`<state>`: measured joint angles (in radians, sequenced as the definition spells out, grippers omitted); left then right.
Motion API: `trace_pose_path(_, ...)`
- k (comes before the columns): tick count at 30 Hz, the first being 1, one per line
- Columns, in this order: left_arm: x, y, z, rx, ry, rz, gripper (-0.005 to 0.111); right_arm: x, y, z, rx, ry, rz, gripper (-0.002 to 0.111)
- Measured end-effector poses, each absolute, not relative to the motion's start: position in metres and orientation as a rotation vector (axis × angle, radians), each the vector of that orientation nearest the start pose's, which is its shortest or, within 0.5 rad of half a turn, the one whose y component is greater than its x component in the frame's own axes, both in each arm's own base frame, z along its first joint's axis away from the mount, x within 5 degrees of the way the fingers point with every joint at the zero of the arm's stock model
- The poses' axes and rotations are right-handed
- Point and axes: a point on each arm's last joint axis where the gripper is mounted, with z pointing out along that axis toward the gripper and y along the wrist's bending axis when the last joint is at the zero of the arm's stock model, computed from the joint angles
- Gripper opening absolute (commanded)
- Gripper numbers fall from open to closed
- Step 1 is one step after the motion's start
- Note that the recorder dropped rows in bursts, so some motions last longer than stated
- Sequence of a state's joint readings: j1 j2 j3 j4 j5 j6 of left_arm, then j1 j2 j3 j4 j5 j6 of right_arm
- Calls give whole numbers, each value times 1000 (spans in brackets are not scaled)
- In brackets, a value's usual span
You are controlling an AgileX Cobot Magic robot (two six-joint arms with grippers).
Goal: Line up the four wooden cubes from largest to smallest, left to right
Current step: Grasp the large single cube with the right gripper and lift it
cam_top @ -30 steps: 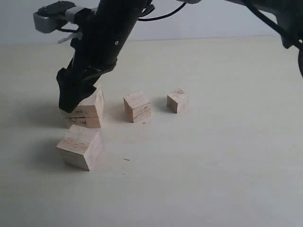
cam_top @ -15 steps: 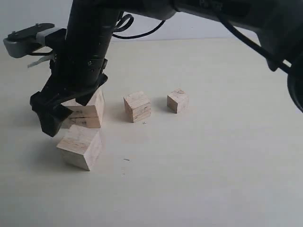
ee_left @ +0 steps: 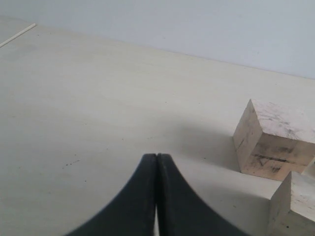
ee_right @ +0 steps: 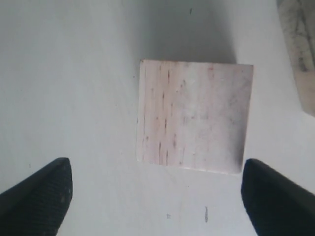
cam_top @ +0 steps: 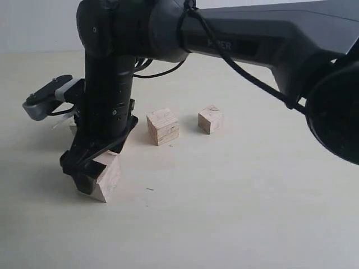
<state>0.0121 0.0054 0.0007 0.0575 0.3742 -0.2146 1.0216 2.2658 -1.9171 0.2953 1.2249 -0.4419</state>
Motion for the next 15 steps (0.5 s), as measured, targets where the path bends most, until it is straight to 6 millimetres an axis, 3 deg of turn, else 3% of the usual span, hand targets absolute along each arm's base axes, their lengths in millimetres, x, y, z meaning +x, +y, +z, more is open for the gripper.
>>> trace_pose_path(15, 53, 3, 179, -176, 1856, -84, 0, 225, 415, 166, -2015, 2355, 448, 86)
